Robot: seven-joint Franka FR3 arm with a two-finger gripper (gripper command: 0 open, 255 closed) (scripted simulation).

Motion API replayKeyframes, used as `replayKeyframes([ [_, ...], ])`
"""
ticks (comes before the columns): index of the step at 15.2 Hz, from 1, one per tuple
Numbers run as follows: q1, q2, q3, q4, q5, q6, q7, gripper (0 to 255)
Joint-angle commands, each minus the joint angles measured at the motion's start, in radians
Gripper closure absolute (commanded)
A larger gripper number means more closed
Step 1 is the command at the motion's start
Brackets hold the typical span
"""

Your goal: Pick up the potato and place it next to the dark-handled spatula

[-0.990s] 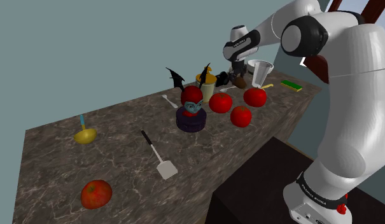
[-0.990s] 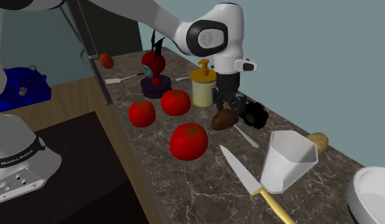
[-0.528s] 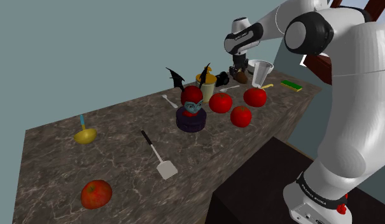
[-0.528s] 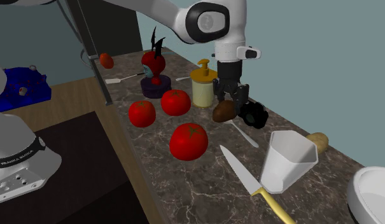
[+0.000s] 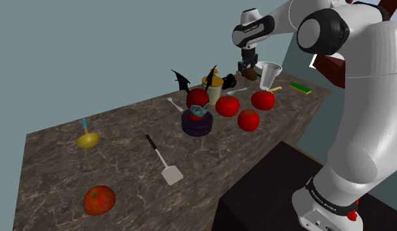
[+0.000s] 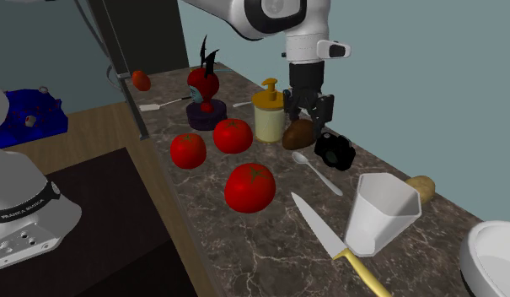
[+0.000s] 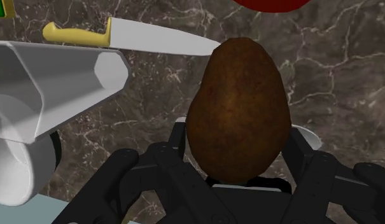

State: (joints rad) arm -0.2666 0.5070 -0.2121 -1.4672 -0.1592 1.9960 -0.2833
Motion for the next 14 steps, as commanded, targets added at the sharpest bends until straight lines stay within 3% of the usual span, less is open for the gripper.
replayKeyframes([
  [1, 0.016, -0.035, 0.001, -0.043, -0.008, 0.005, 0.017, 255],
  [7, 0.107, -0.211, 0.017, -0.296, -0.059, 0.058, 0.142, 255],
  [14, 0.197, -0.378, 0.061, -0.513, -0.103, 0.075, 0.298, 255],
])
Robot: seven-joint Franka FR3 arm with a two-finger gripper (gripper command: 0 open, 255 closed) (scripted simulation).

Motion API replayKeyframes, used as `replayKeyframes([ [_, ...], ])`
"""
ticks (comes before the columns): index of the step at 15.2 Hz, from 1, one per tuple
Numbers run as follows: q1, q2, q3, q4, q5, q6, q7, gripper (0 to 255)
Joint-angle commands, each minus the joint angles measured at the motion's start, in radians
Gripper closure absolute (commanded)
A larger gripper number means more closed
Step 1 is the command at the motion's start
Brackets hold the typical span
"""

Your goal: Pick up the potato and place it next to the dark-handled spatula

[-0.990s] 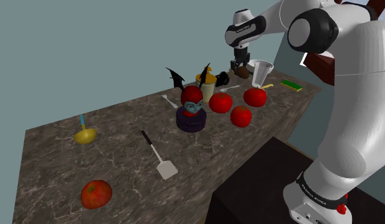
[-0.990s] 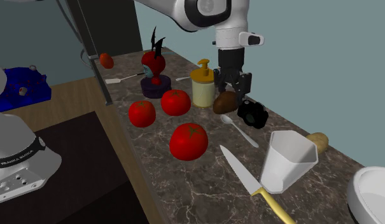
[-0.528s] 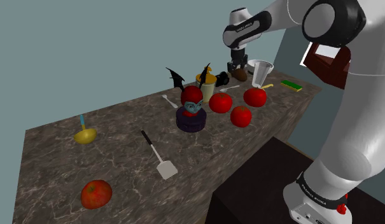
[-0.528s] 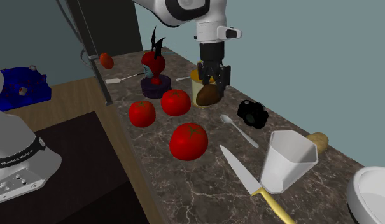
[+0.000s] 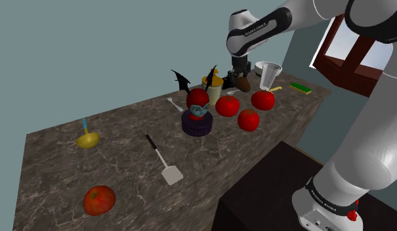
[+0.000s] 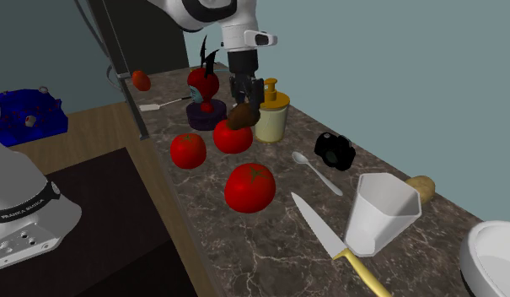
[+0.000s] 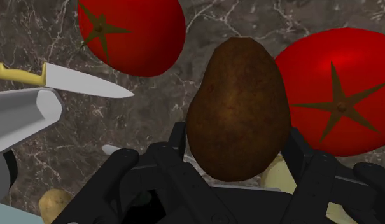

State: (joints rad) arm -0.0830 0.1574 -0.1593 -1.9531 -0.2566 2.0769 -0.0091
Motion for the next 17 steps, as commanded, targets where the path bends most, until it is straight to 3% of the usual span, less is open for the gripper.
replayKeyframes([
  [1, 0.026, -0.049, 0.016, -0.053, -0.01, -0.007, 0.047, 255],
  [9, 0.118, -0.189, 0.101, -0.217, -0.016, -0.027, 0.227, 255],
  [17, 0.213, -0.277, 0.205, -0.308, 0.018, -0.065, 0.404, 255],
])
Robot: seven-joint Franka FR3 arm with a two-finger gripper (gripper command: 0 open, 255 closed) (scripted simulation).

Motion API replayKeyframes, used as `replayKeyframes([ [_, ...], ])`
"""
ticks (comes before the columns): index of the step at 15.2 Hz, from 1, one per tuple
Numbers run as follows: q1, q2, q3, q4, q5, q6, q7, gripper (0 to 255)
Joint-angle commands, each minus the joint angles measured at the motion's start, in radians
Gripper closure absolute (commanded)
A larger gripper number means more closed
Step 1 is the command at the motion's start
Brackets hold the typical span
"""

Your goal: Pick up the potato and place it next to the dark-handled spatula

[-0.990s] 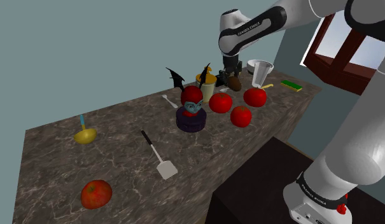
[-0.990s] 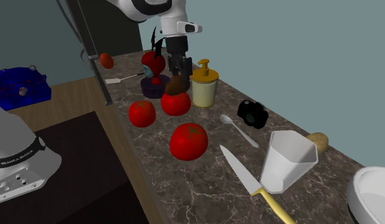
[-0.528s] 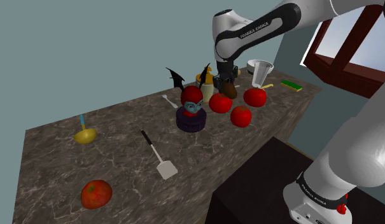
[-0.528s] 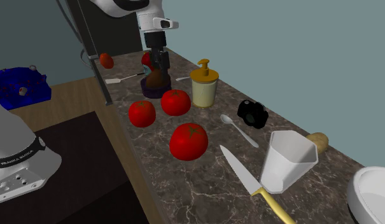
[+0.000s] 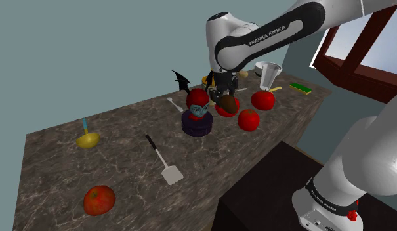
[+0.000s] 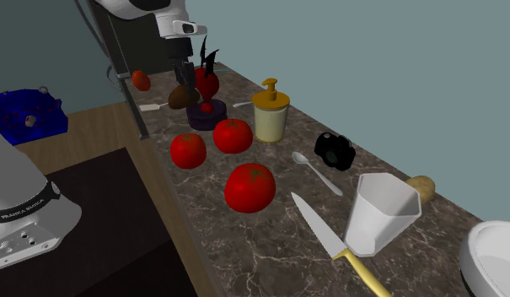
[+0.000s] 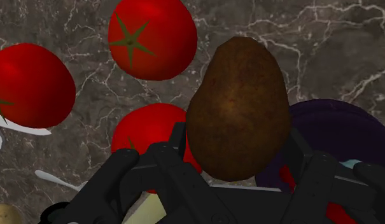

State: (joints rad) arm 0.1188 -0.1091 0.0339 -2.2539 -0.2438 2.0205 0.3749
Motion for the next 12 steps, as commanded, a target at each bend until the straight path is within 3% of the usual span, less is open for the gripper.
replayKeyframes([
  [1, 0.023, -0.017, 0.026, -0.013, 0.012, -0.014, 0.043, 255],
  [6, 0.082, -0.036, 0.095, -0.027, 0.046, -0.041, 0.149, 255],
  [12, 0.08, 0.003, 0.095, -0.07, 0.032, 0.039, 0.17, 255],
])
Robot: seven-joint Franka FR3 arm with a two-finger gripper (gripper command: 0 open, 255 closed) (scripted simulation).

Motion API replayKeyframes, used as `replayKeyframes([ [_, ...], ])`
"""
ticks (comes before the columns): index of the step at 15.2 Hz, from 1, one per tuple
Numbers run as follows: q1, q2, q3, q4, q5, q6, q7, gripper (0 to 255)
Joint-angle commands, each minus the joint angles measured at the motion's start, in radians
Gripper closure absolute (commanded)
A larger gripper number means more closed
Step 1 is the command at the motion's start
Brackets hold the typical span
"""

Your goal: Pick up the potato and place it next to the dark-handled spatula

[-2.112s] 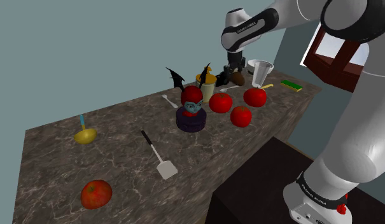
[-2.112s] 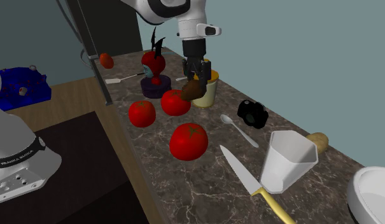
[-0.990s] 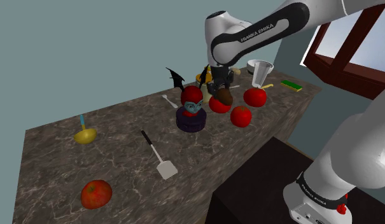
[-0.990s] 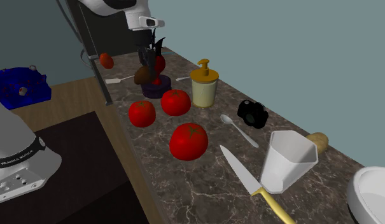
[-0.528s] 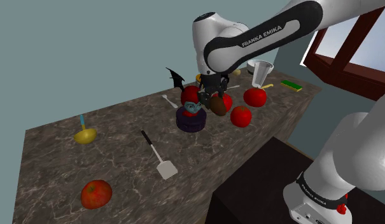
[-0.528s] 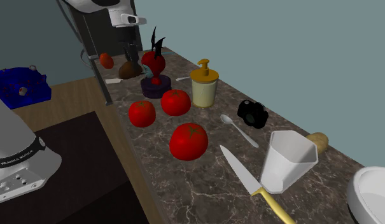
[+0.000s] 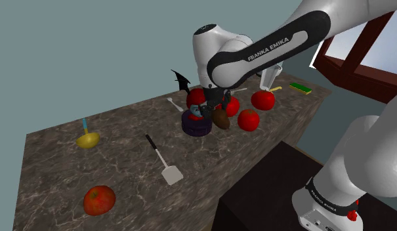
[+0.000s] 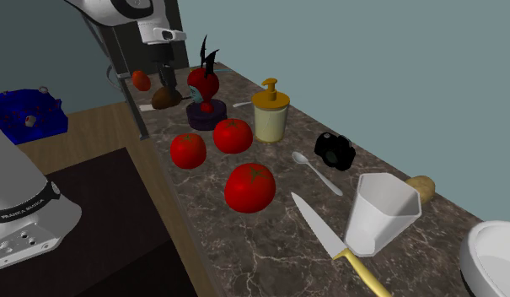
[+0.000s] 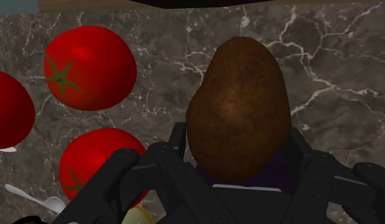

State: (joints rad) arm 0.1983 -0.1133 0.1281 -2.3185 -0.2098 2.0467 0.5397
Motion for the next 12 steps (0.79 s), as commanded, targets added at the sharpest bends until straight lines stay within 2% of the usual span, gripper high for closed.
replayKeyframes([
  [1, 0.0, 0.015, 0.001, -0.012, -0.005, 0.026, 0.009, 255],
  [12, -0.004, 0.11, 0.0, -0.068, -0.043, 0.171, 0.056, 255],
])
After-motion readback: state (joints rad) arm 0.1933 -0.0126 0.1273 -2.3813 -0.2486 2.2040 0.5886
